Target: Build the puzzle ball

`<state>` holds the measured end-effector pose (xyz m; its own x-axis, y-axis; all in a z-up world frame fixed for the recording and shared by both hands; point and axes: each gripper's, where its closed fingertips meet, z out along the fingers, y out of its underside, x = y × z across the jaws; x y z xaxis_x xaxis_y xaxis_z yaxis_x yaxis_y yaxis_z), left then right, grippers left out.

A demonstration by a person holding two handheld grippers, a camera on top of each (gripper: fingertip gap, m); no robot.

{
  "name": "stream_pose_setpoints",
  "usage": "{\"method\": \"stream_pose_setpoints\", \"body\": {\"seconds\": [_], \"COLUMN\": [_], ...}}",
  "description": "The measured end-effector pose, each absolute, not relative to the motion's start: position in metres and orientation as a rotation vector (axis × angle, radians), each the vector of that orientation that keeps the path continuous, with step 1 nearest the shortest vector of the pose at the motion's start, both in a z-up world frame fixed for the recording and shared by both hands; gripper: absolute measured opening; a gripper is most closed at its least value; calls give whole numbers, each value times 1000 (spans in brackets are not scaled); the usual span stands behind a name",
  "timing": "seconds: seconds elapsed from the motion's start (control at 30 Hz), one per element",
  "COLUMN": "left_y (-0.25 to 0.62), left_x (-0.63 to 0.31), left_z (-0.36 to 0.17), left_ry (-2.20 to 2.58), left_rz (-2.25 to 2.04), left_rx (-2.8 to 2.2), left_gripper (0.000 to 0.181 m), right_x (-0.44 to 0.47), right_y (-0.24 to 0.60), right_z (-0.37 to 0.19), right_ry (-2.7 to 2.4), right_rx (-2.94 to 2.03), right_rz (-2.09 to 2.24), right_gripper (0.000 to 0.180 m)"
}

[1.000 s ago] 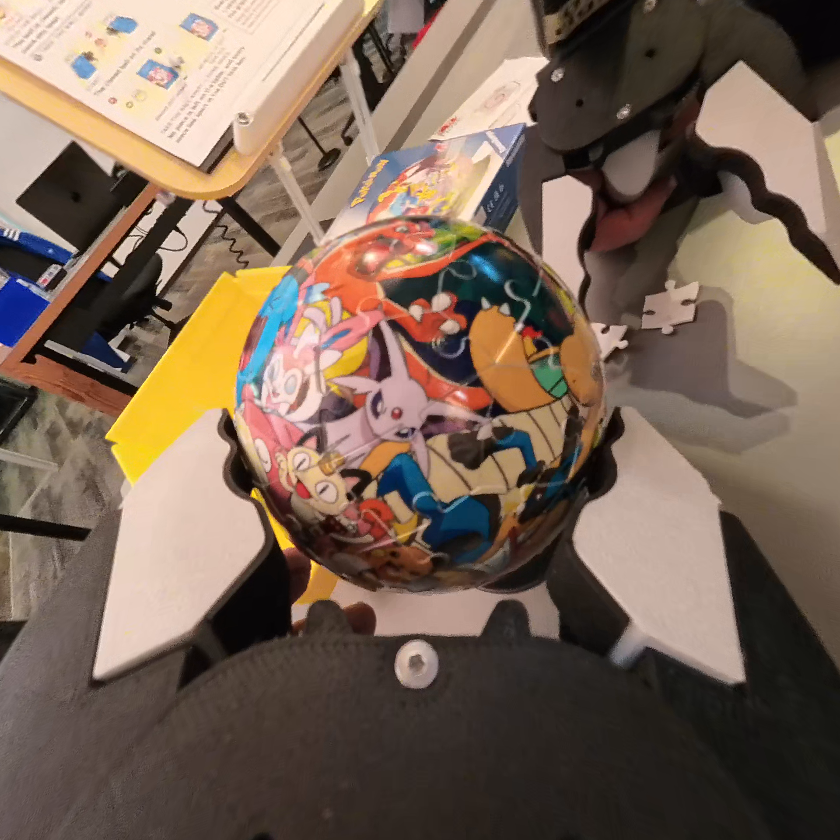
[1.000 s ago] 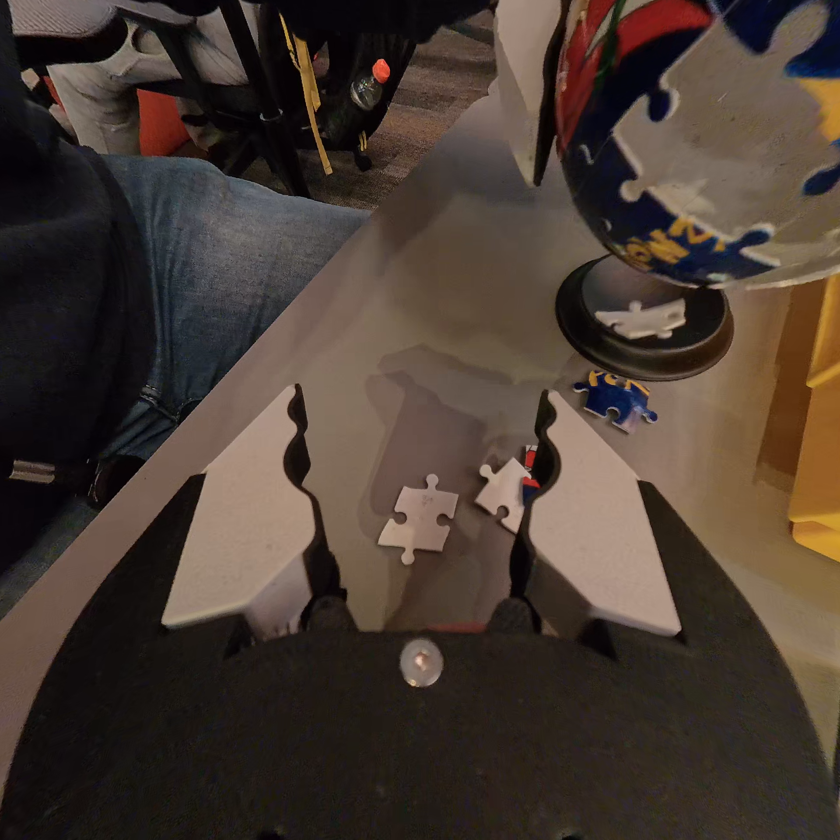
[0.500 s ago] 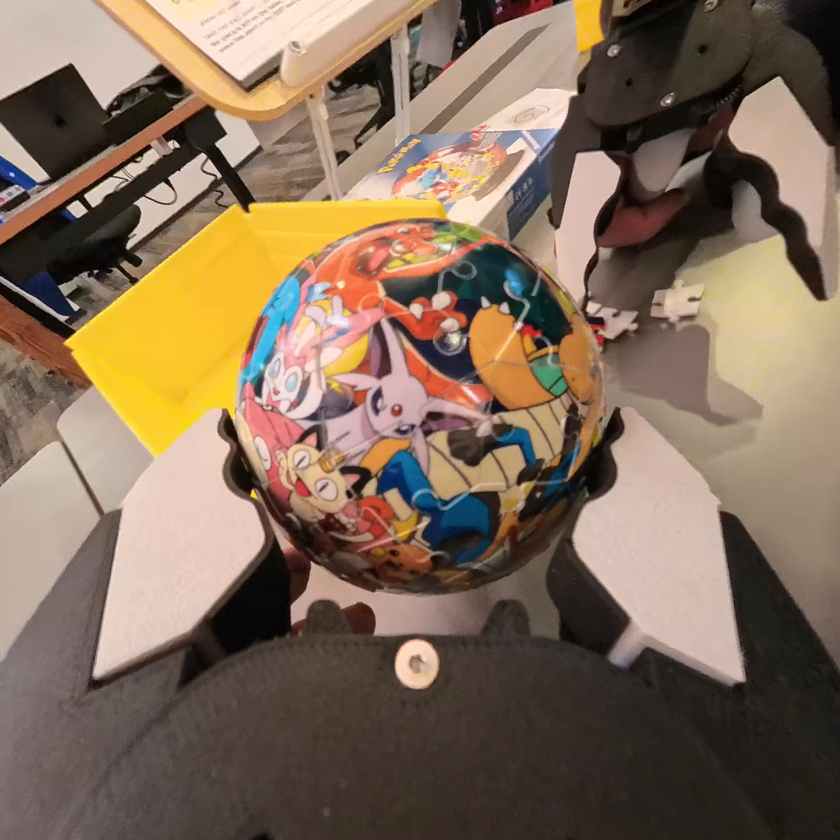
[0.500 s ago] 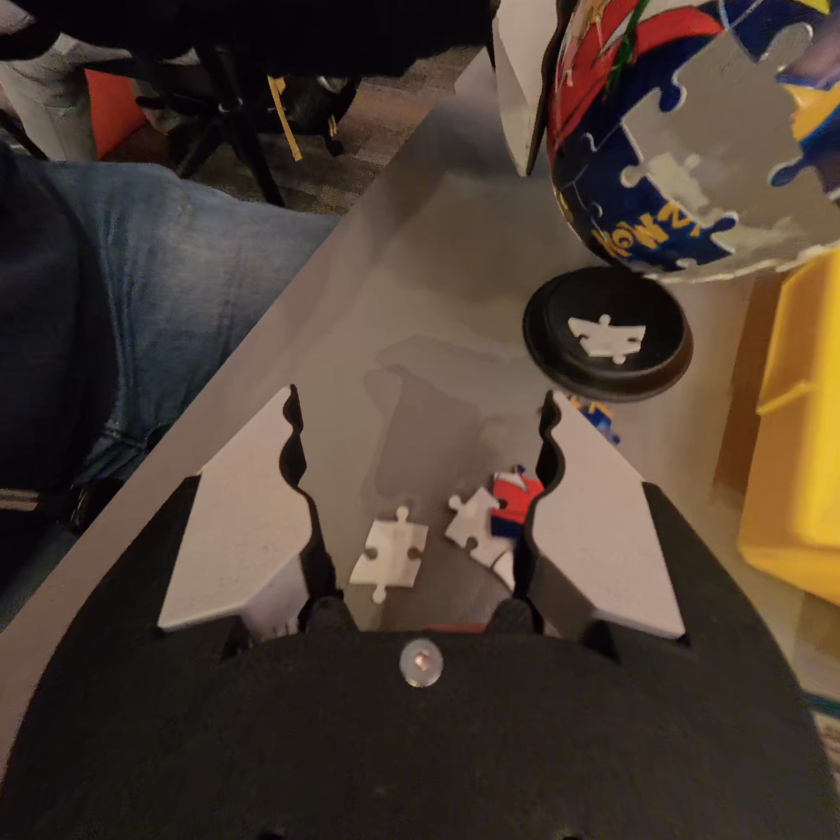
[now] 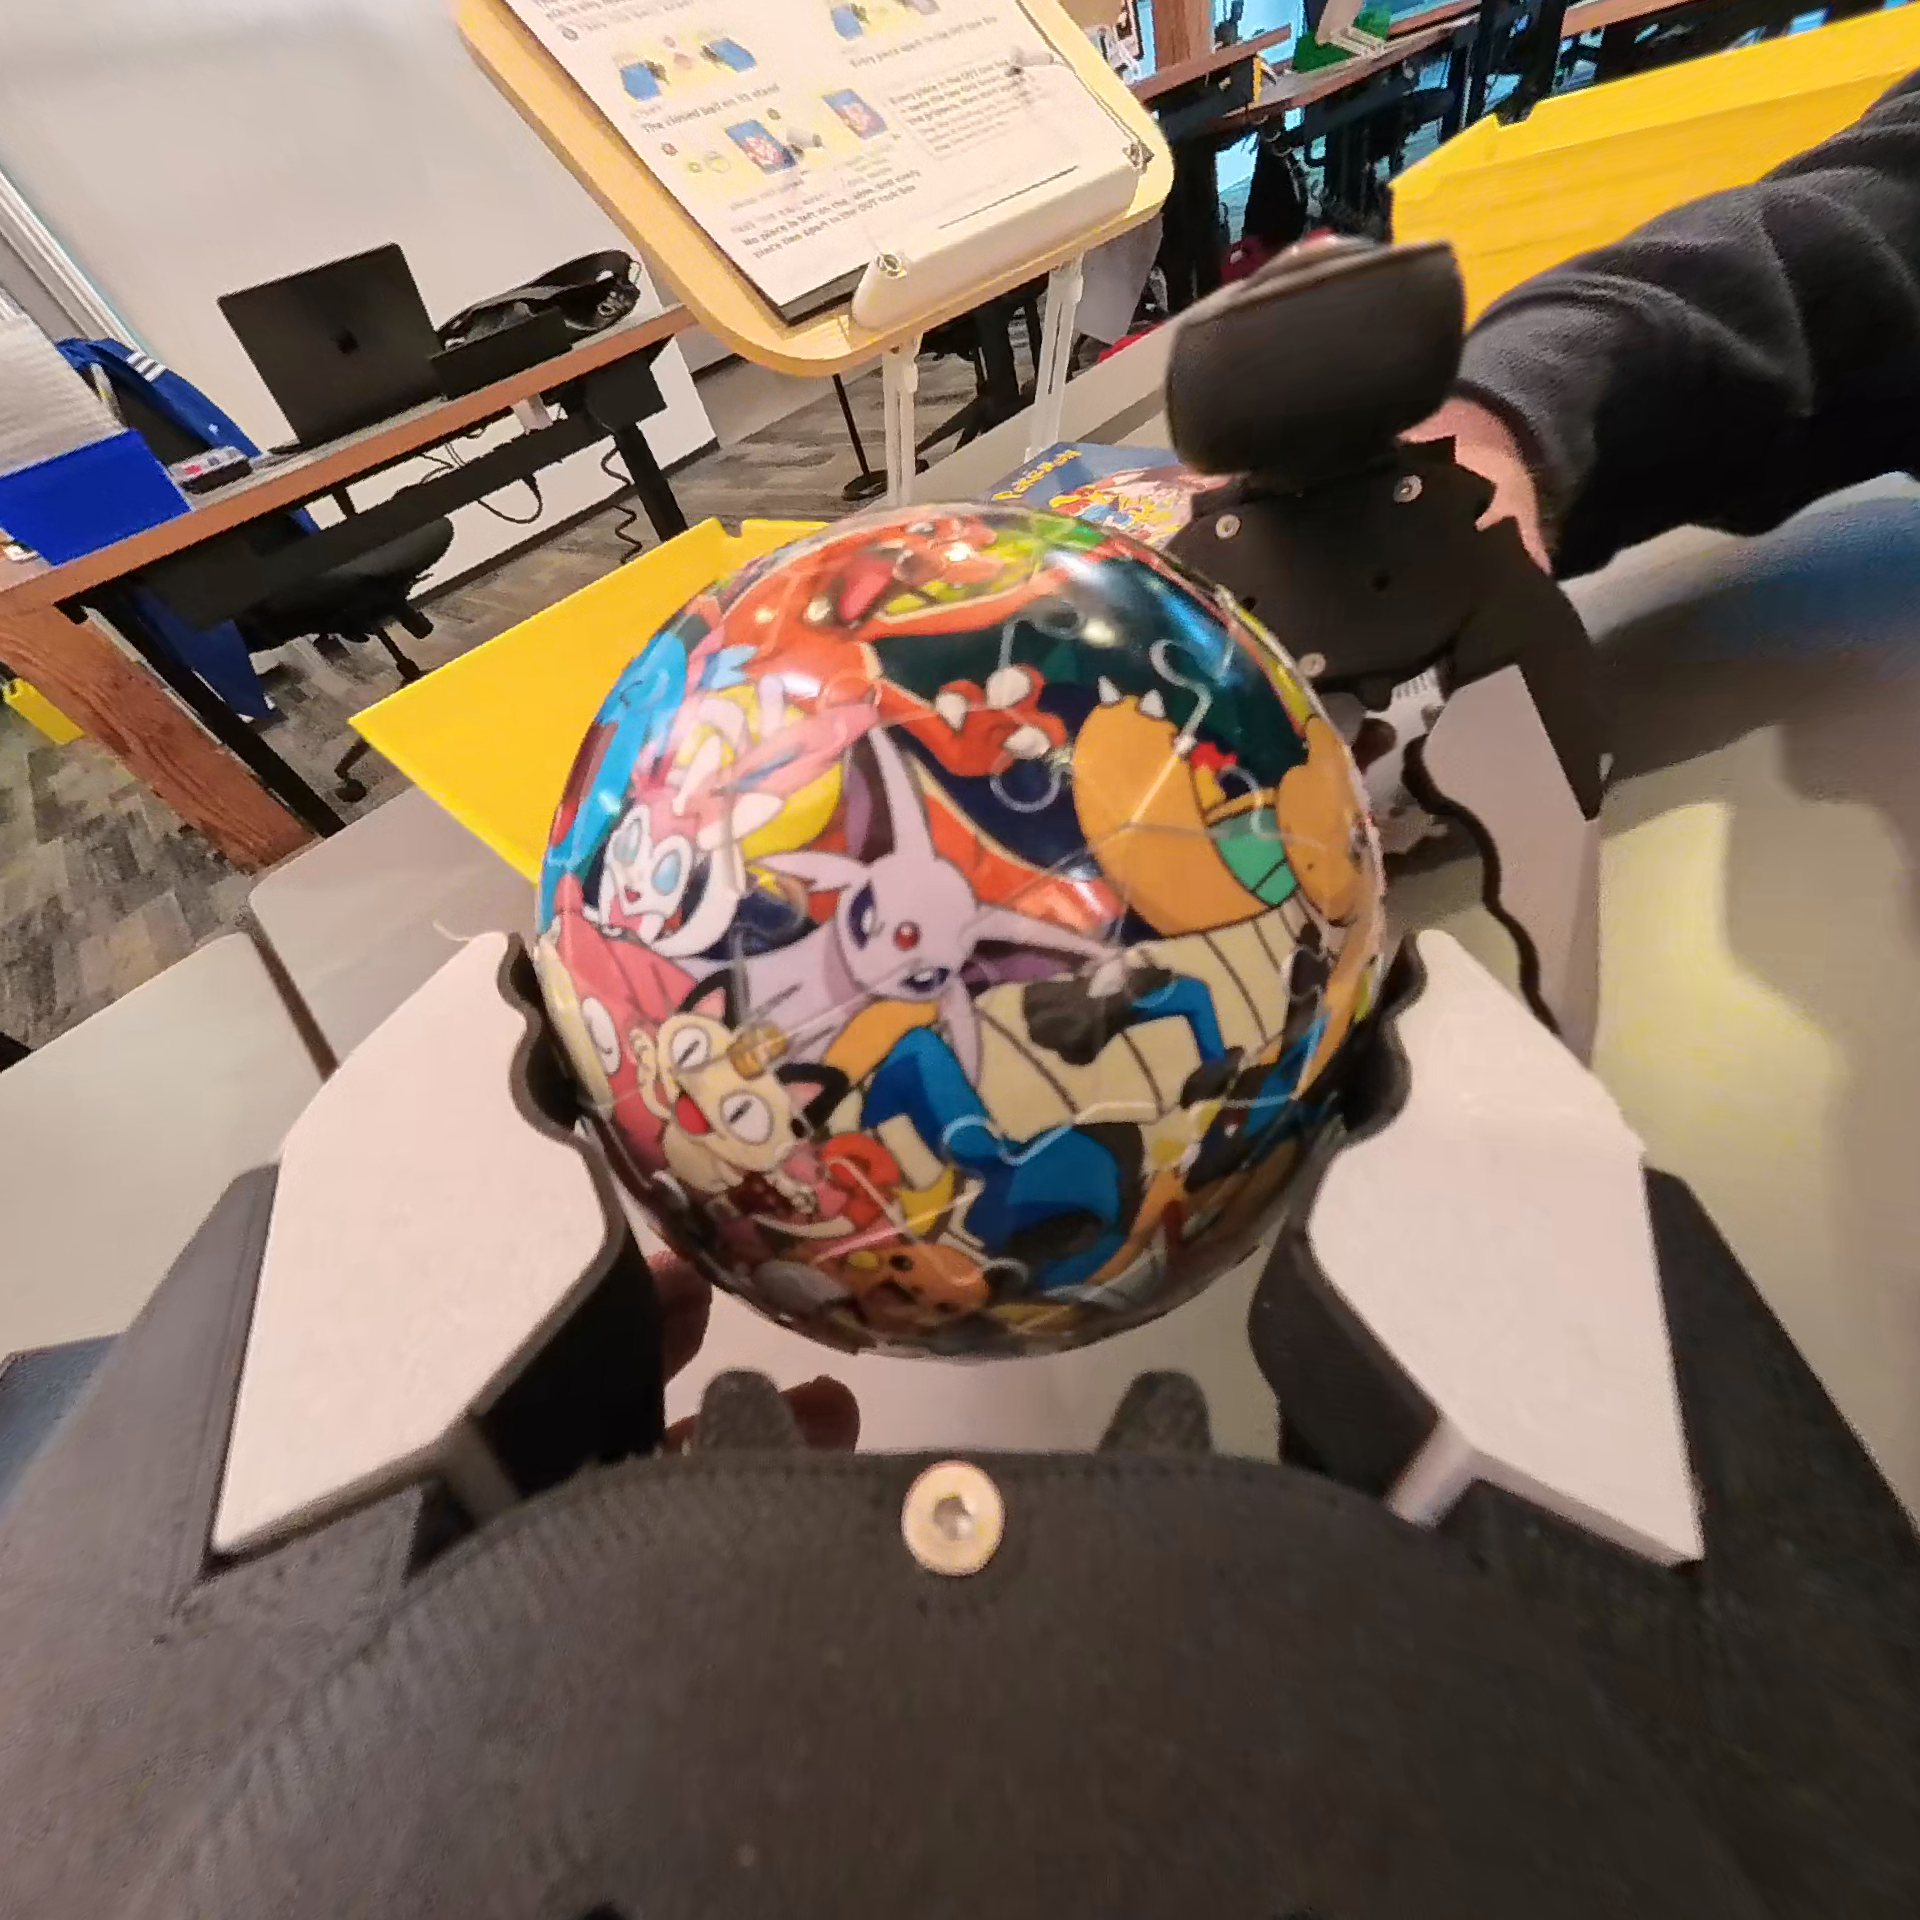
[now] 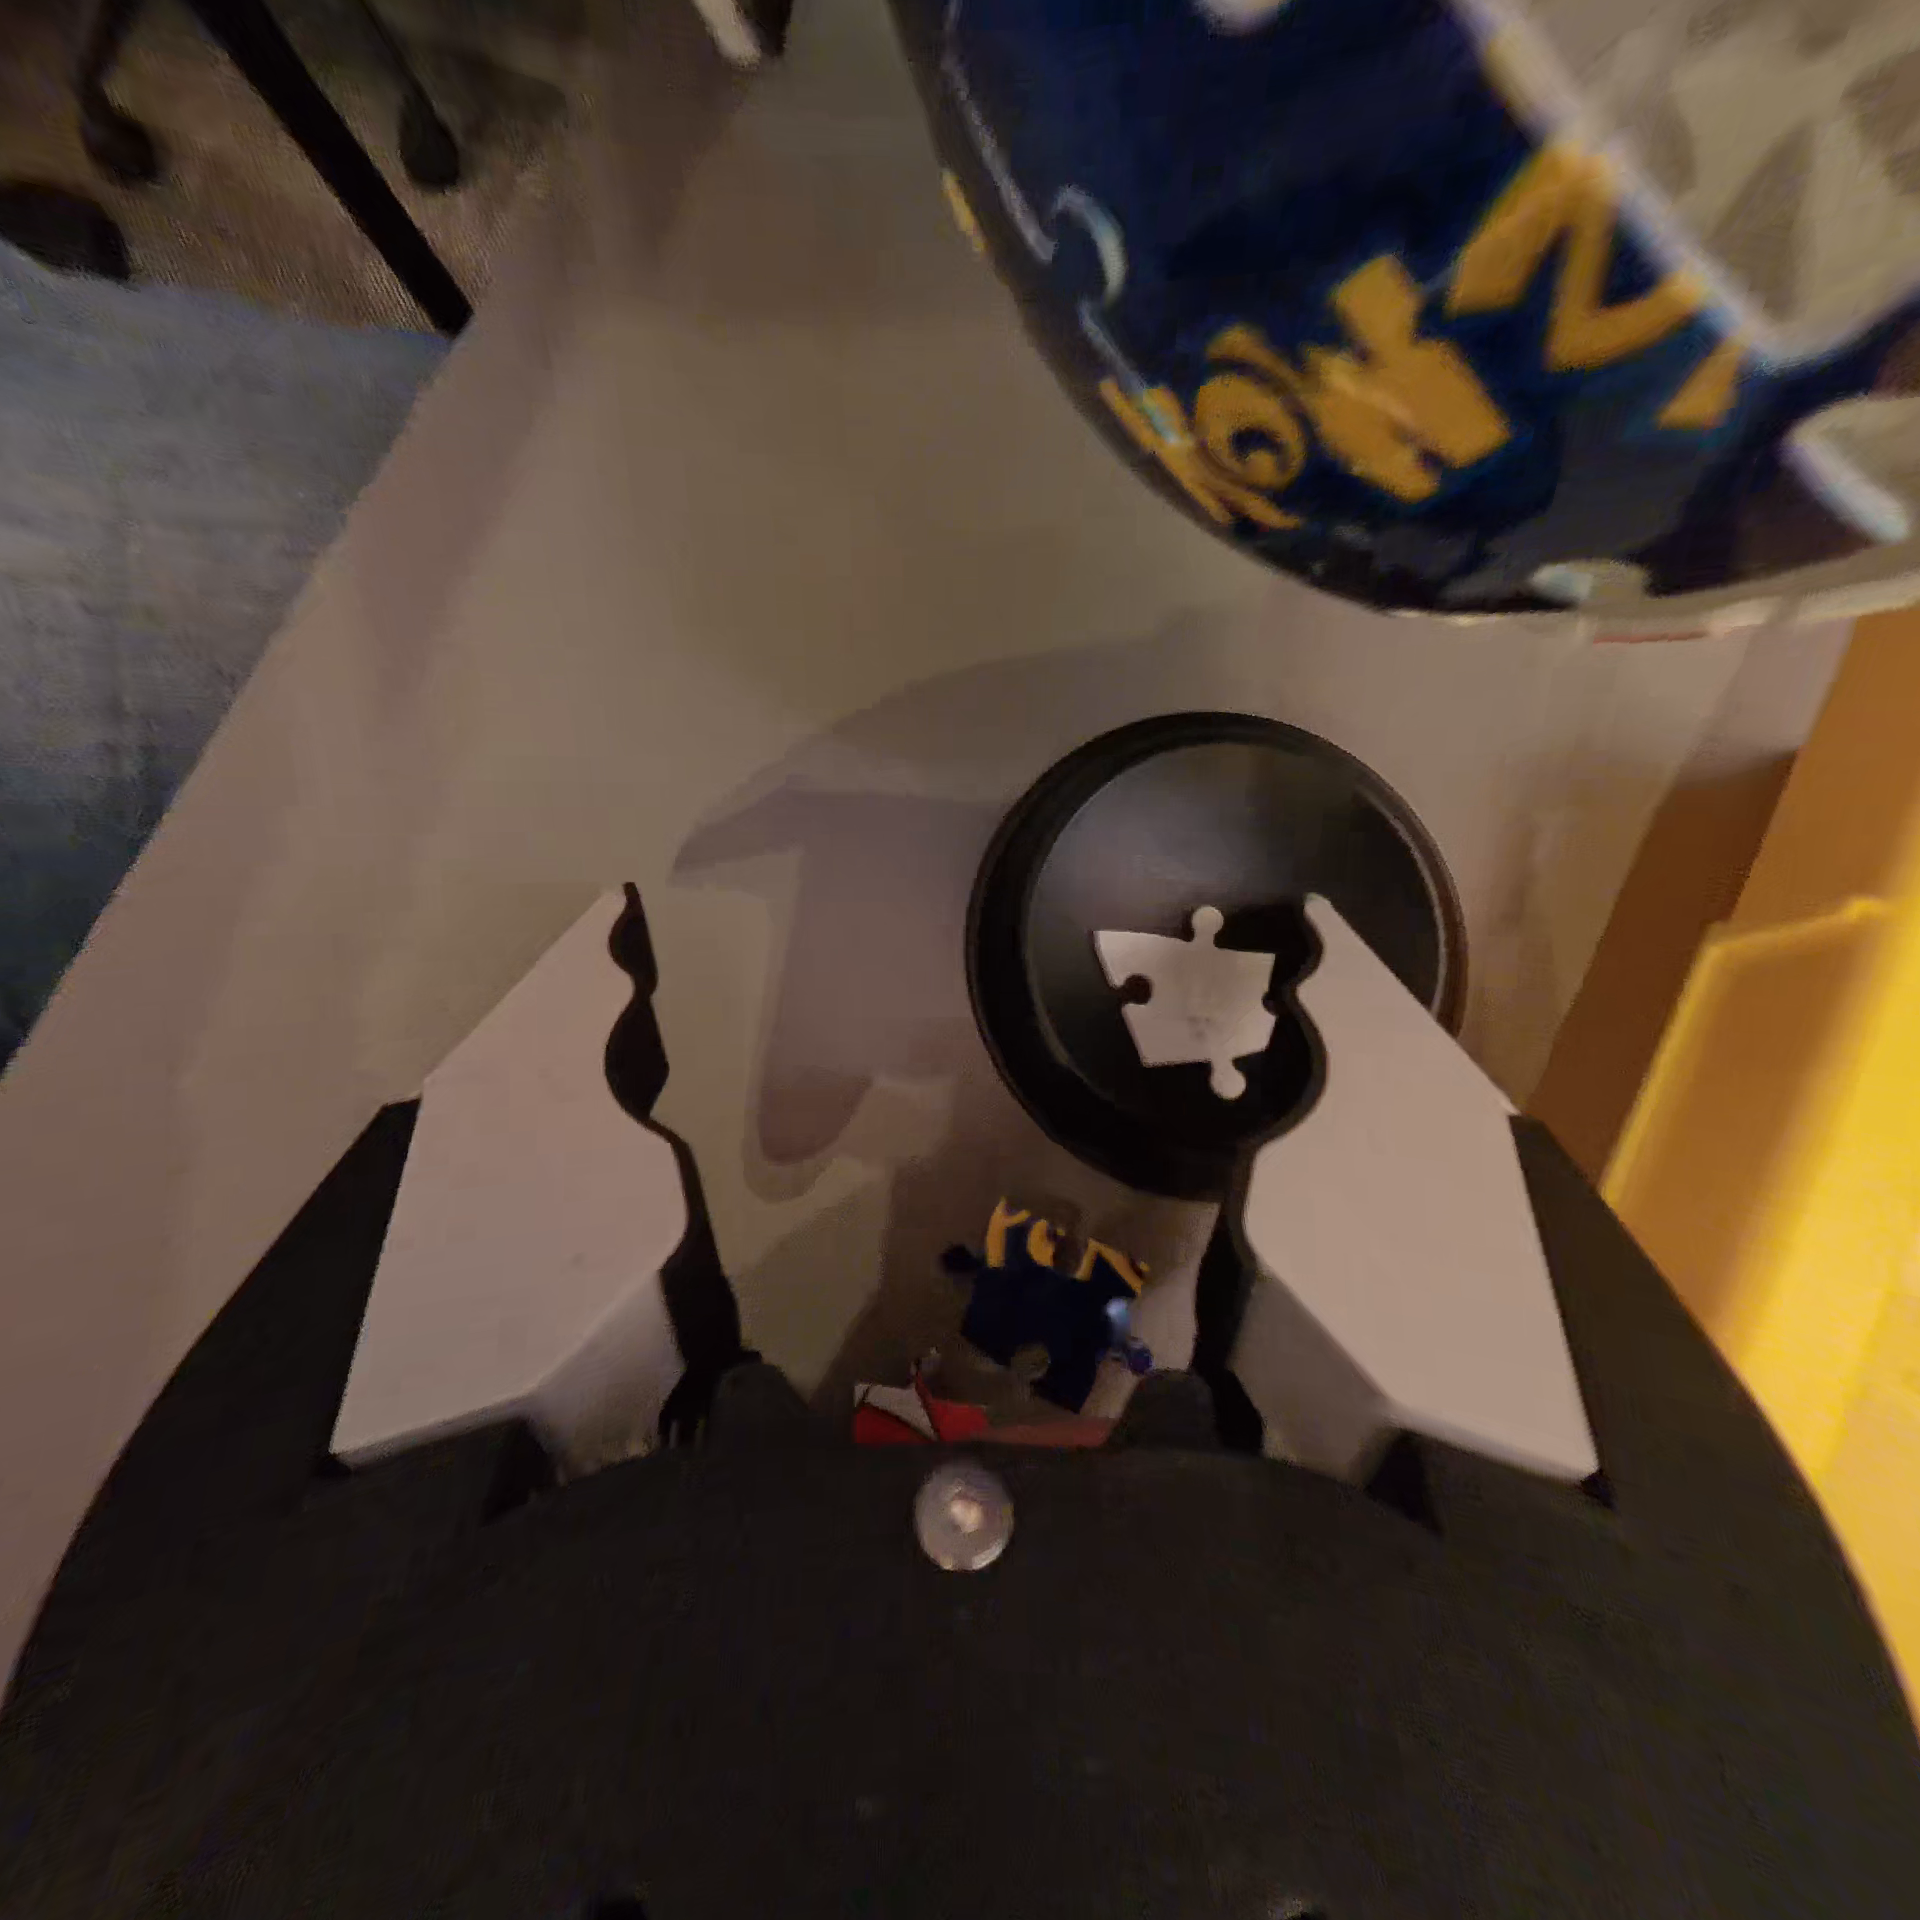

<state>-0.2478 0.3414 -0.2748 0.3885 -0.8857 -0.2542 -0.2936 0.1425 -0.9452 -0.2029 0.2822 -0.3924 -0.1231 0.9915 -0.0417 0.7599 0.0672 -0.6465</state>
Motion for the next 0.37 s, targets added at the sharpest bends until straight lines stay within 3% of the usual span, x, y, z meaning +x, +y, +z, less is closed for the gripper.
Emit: {"method": "stream_pose_setpoints", "body": {"seconds": [0.37], "left_y": [295], "left_x": [-249], "left_z": [-265], "left_ry": [1132], "left_rz": [-653], "left_rx": [-1412], "left_gripper": [143], "right_x": [-170], "right_y": [199], "right_z": [-396], "right_ry": [-2140], "right_rx": [-1624], "right_rz": [654], "right_gripper": [102]}}
